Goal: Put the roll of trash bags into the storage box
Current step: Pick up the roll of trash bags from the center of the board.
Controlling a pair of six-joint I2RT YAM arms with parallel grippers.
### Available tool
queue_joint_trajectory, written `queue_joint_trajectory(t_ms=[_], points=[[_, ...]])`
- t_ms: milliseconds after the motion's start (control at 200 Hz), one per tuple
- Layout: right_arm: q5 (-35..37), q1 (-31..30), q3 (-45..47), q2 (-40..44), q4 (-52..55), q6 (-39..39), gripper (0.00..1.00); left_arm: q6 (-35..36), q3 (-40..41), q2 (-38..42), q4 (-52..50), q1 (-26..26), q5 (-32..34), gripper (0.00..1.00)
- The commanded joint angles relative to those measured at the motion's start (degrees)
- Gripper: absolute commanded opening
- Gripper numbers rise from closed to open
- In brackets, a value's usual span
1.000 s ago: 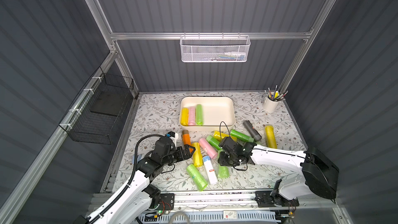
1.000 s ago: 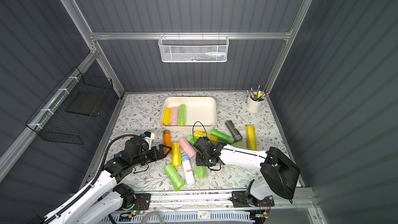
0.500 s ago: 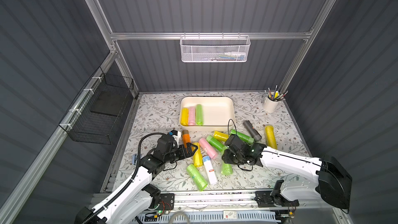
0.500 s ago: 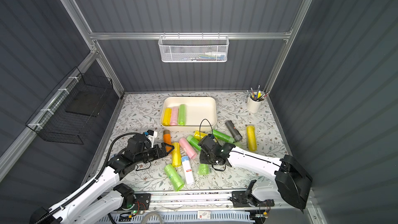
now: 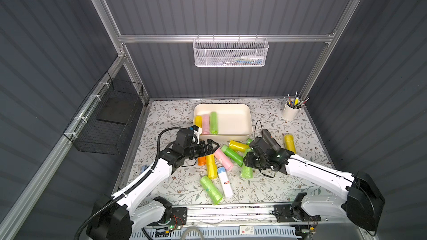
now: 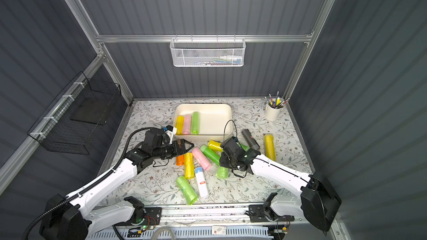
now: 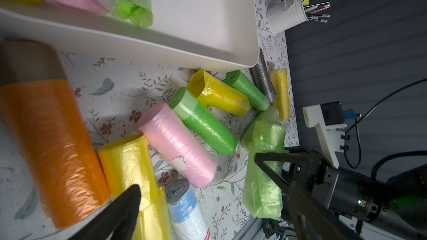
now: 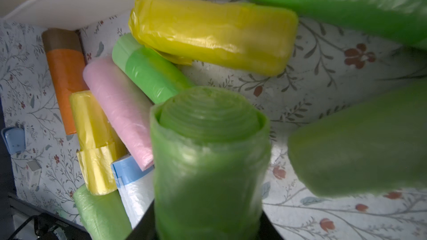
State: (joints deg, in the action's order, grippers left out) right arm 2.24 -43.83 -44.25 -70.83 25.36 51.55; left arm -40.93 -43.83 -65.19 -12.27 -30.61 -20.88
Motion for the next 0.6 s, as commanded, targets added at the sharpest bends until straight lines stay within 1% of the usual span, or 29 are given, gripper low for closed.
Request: queue_joint_trajectory(t_ms=[0,180,370,480,545,595], points=[[1.46,1.73,-3.77,1.81,-0.10,-2.37,0.37,2.17,-3.17,-1.66,-0.31,-0.09,-1.79,1.00],[-0.30,4.71,-9.29,1.58,0.96,-6.56,0.36,1.77,-5.31,-4.59,0.69,-0.14,-2.30,1.00],[-1.71,6.97,-14.09,-0.33,0.61,-10.42,0.37,1.11,-8.20,-8.81,1.29,-0.15,-3.50,1.00],[-2.60,8.28,-16.41,-2.04,-0.32,-12.26,0.37,0.37,-9.56,-9.76,1.60,-0.14,-4.16,1.00],[-3.54,9.08,-17.46,-3.13,-1.16,-13.06,0.37,0.20,-10.46,-10.11,1.37,-0.08,-3.53,1.00],[-4.33,9.63,-18.11,-3.97,-1.82,-13.64,0.37,0.63,-11.54,-10.50,0.04,-0.13,-1.73,1.00]])
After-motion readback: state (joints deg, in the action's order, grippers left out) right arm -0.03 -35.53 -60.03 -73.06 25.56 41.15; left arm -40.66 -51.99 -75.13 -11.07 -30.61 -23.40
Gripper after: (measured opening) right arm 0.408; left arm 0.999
